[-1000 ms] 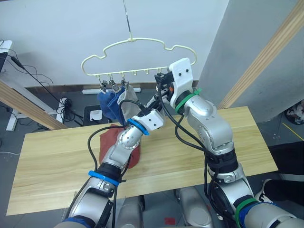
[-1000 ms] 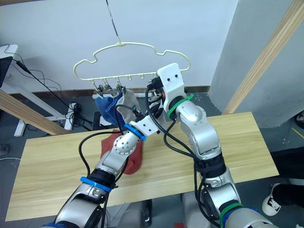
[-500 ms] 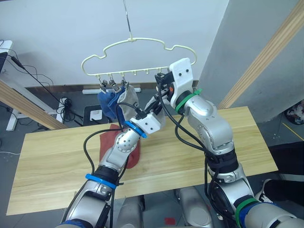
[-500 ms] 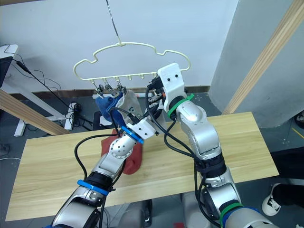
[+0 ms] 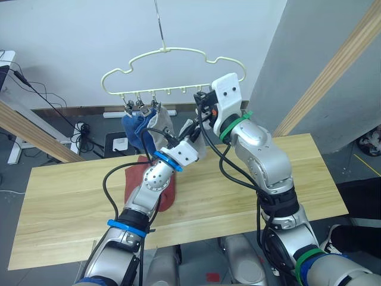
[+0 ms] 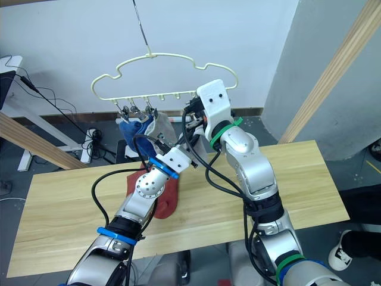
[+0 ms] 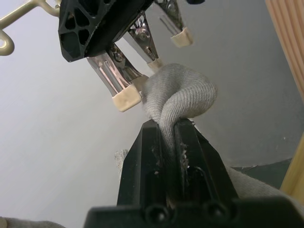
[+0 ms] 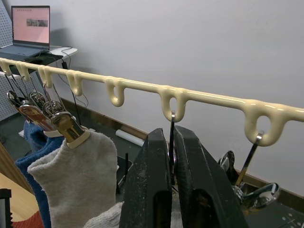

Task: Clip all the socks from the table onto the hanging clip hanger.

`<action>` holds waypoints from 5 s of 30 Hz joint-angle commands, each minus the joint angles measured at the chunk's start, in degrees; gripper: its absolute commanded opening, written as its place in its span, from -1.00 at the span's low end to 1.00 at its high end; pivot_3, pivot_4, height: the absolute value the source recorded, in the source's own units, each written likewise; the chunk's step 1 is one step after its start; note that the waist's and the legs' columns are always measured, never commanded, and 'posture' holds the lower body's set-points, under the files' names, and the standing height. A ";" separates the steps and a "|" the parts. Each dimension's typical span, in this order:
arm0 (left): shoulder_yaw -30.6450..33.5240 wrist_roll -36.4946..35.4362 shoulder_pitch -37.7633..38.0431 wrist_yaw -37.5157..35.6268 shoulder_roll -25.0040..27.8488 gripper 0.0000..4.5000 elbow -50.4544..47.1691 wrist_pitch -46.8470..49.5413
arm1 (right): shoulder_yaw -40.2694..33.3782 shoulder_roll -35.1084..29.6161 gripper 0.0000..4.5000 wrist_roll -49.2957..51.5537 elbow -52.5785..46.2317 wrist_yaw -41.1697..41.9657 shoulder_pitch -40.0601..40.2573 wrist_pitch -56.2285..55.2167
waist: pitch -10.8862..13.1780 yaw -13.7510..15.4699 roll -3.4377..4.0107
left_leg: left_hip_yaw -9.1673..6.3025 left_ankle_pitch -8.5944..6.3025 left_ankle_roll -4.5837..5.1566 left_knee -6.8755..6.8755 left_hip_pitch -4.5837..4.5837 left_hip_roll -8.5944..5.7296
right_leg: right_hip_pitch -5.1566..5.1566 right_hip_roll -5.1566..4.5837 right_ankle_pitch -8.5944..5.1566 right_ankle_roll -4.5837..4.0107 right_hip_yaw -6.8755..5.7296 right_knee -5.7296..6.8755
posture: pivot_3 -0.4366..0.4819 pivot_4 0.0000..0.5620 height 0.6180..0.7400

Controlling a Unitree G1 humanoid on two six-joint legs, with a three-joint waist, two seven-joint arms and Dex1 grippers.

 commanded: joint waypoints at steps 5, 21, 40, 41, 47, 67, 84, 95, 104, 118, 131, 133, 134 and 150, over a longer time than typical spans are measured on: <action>0.82 -1.12 0.16 0.08 -0.82 -0.99 -2.62 -0.15 | 0.39 0.05 -1.00 0.14 -2.74 -0.27 0.36 -1.29 | 0.00 0.00 0.00 | 0.00 0.00 0.00 0.00 0.00 0.00 | 0.00 0.00 0.00 0.00 0.00 0.01 | -0.63 0.13 0.89; 1.72 -1.24 -0.85 0.78 -2.14 -0.99 -2.15 1.52 | 0.66 -0.24 -1.00 0.22 -2.82 -0.06 0.41 -0.60 | 0.00 0.01 0.00 | 0.00 0.00 0.00 0.00 0.00 0.00 | 0.00 0.00 0.00 0.00 0.00 0.00 | -0.63 0.13 0.89; 2.80 -1.69 -2.63 1.16 -3.14 -1.00 -2.15 2.70 | 0.55 -0.59 0.52 1.92 -5.07 0.89 1.10 2.59 | 0.00 0.03 0.00 | 0.00 0.00 0.00 0.00 0.00 0.00 | 0.01 0.01 0.00 0.00 0.00 0.00 | -0.62 0.13 0.89; 2.81 -1.72 -2.73 1.14 -3.26 -1.00 -2.15 2.84 | 0.51 -0.95 0.52 2.47 -6.25 1.41 1.56 3.26 | 0.00 0.05 0.00 | 0.00 0.00 0.00 0.00 0.00 0.00 | 0.00 0.01 0.00 0.00 0.00 0.00 | -0.62 0.13 0.89; 2.62 -2.06 -3.05 0.48 -3.53 -1.00 -1.94 3.16 | 0.43 -3.62 0.52 5.65 -13.29 4.17 4.00 7.13 | 0.00 0.10 0.00 | -0.03 0.00 0.00 0.00 -0.06 -0.01 | 0.00 0.00 0.00 0.00 -0.02 -0.04 | -0.62 0.14 0.89; 1.94 -10.77 0.95 -14.29 -0.43 0.25 -6.25 5.78 | -1.20 -12.53 0.54 12.17 -25.52 6.76 10.14 11.34 | 0.00 0.03 0.00 | -0.04 0.00 0.01 0.00 -0.05 0.01 | 0.01 0.03 0.00 0.01 -0.04 -0.03 | -0.64 0.13 0.89; 10.00 -35.39 3.69 -36.73 17.67 0.25 -29.74 34.18 | 0.59 -12.27 0.54 5.83 -23.65 0.40 13.69 4.45 | 0.00 0.21 0.00 | -0.04 0.01 0.01 0.00 0.00 0.04 | 0.04 0.08 0.00 0.01 -0.02 -0.03 | -0.58 0.11 0.89; 12.03 -36.48 1.33 -36.00 17.87 0.26 -33.09 40.29 | 0.25 -7.99 -0.33 3.11 -17.98 -3.79 11.63 3.19 | 0.00 0.31 0.00 | -0.04 0.01 0.01 -0.01 -0.01 0.04 | 0.02 0.07 0.00 0.01 -0.01 -0.06 | -0.56 0.09 0.89; 11.39 -35.00 0.59 -35.90 17.18 0.26 -32.32 39.75 | -0.31 -5.44 -0.33 1.05 -11.79 -6.53 8.42 2.45 | 0.00 0.32 0.00 | -0.04 0.01 0.01 -0.02 -0.01 0.04 | 0.02 0.07 0.00 0.00 -0.02 -0.05 | -0.55 0.08 0.89; 10.84 -33.38 1.52 -36.25 16.39 0.26 -32.35 38.99 | 0.12 -5.34 -0.33 0.29 -4.17 -5.17 4.21 -3.27 | 0.00 0.28 0.00 | -0.02 0.01 0.00 -0.01 -0.01 0.03 | 0.01 0.06 0.00 0.00 0.01 -0.04 | -0.55 0.06 0.89; 10.68 -32.69 1.57 -36.40 15.80 0.26 -32.07 38.74 | 0.97 -4.87 -0.33 -0.37 0.00 -2.81 1.39 -6.51 | 0.00 0.27 0.00 | -0.01 0.01 0.00 -0.01 -0.01 0.03 | 0.01 0.05 0.00 0.00 0.01 -0.03 | -0.55 0.06 0.89; 10.65 -32.53 1.54 -36.40 15.66 0.26 -32.06 38.74 | 1.03 -4.70 -0.33 -0.38 0.35 -2.68 1.18 -6.76 | 0.00 0.27 0.00 | -0.02 0.01 0.00 -0.01 -0.01 0.03 | 0.01 0.06 0.00 0.00 0.01 -0.03 | -0.54 0.06 0.89; 10.63 -32.44 1.53 -36.40 15.58 0.26 -32.07 38.78 | 1.04 -4.59 -0.33 -0.39 0.51 -2.65 1.08 -6.90 | 0.00 0.27 0.00 | -0.02 0.01 0.00 -0.01 -0.01 0.03 | 0.01 0.06 0.00 0.00 0.01 -0.03 | -0.54 0.06 0.89; 10.42 -32.03 2.29 -36.36 15.29 0.26 -32.50 38.86 | 0.39 -3.31 -0.33 -1.06 2.89 -3.33 0.03 -9.25 | 0.00 0.28 0.00 | -0.02 0.01 0.00 -0.01 -0.01 0.03 | 0.01 0.05 0.00 0.00 0.01 -0.03 | -0.53 0.06 0.89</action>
